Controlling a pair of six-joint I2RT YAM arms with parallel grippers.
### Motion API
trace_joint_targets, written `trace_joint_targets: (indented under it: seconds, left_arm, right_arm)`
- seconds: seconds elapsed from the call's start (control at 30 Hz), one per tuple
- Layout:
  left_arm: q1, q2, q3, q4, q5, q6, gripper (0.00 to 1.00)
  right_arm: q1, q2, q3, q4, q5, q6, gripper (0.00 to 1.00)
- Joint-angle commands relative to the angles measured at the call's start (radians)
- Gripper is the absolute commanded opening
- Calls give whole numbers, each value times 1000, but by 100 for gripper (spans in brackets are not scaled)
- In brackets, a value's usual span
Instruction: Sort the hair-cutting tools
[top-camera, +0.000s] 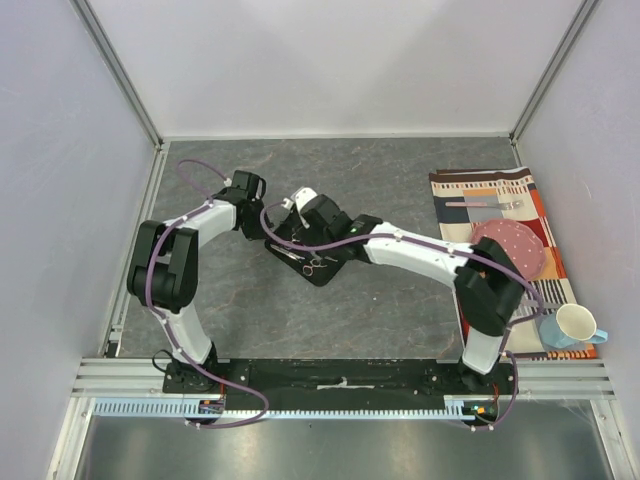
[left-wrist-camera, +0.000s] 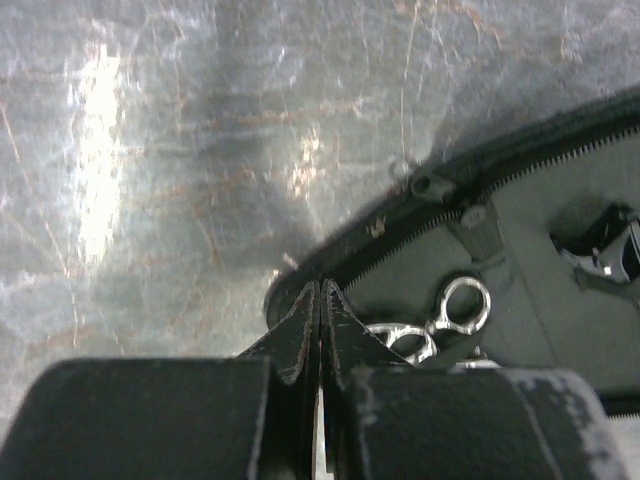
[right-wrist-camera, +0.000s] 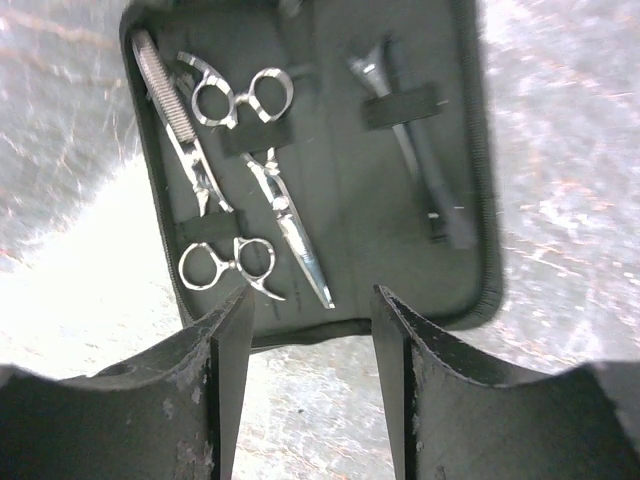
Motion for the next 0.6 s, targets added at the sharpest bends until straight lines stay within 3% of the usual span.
trace_joint_targets:
  seconds: [0.0, 0.27, 0.57]
  left_arm:
    - [-9, -126, -35, -36, 37, -21, 2]
    - [-10, -350, -180, -48, 12, -57, 20]
    - [-10, -522, -357, -13, 77, -64, 21]
  right_arm:
    - [-69, -105, -25, -30, 87, 64, 58]
    - [-319, -121, -71, 56, 37, 153, 59]
    - [-422, -30, -14, 143, -144, 166, 54]
